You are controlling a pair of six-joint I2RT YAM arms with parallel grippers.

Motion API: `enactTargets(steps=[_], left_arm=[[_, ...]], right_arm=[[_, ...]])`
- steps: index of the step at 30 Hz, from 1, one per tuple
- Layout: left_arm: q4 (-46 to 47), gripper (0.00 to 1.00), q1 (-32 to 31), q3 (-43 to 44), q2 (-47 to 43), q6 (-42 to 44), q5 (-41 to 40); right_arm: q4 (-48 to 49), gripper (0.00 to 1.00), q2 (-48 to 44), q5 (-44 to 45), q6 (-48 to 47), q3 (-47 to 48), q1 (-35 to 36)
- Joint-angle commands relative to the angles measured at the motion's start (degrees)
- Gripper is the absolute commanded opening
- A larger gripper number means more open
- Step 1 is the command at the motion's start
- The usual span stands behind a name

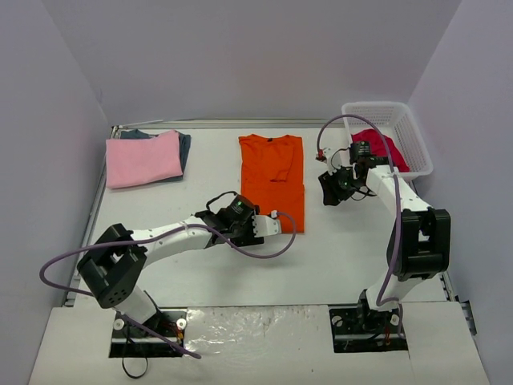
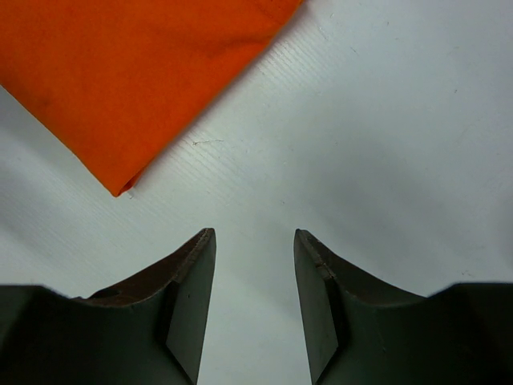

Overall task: Fold and stack the t-shirts
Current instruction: Grab one side of the 2/3 rectangular tshirt with both arms

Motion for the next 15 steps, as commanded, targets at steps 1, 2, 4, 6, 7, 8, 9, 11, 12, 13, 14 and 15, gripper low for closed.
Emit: enactTargets(steps=[1,2,4,6,7,8,9,11,12,13,14,15], left_arm=[[3.6,0.58,-0.4,-0.3,0.9,0.4,0.1],[3.8,0.58,-0.4,-0.4,1.3,0.5,-0.2],[4.9,0.58,-0.4,-0.6,2.6,0.5,-1.0],[5.7,0.57,-0.4,-0.6,3.3,0.7,-1.9],[6.1,0.57,-0.4,-0.6,4.2,0.9,-2.1],[6.3,0.57,-0.4,-0.5,4.6,1.2,-2.6],[6.6,0.57,-0.4,-0.3,5.2,1.4,-3.5],[7.7,0.56,-0.3,-0.3,6.7,1.4,-4.2],[7.8,0.56,-0.2,-0.1,7.3,1.4,-5.8],[7.7,0.55,-0.1,0.5,7.7,1.3,-6.0],[7.7,0.54,-0.1,0.7,7.8,1.1,-6.0],[7.7,0.53,-0.1,0.9,8.0,1.0,-5.9]], right_arm=[[-1.3,0.40,0.1,-0.2,0.4,0.4,0.0],[-1.3,0.40,0.1,-0.2,0.4,0.5,0.0],[-1.8,0.40,0.1,-0.5,0.1,0.5,-0.1],[-1.9,0.40,0.0,-0.6,-0.1,0.4,0.0],[-2.0,0.40,0.0,-0.7,-0.1,0.5,0.0],[-2.1,0.39,0.0,-0.6,-0.1,0.4,-0.1],[-2.2,0.38,-0.1,-0.6,-0.3,0.5,0.0],[-2.5,0.37,-0.1,-1.3,-0.4,0.5,0.0],[-2.6,0.37,-0.2,-1.4,-0.5,0.5,0.0],[-2.7,0.36,-0.1,-1.4,-0.7,0.6,-0.1],[-2.8,0.36,-0.2,-1.5,-0.8,0.6,-0.1],[-2.8,0.36,-0.4,-1.5,-0.8,0.6,0.0]])
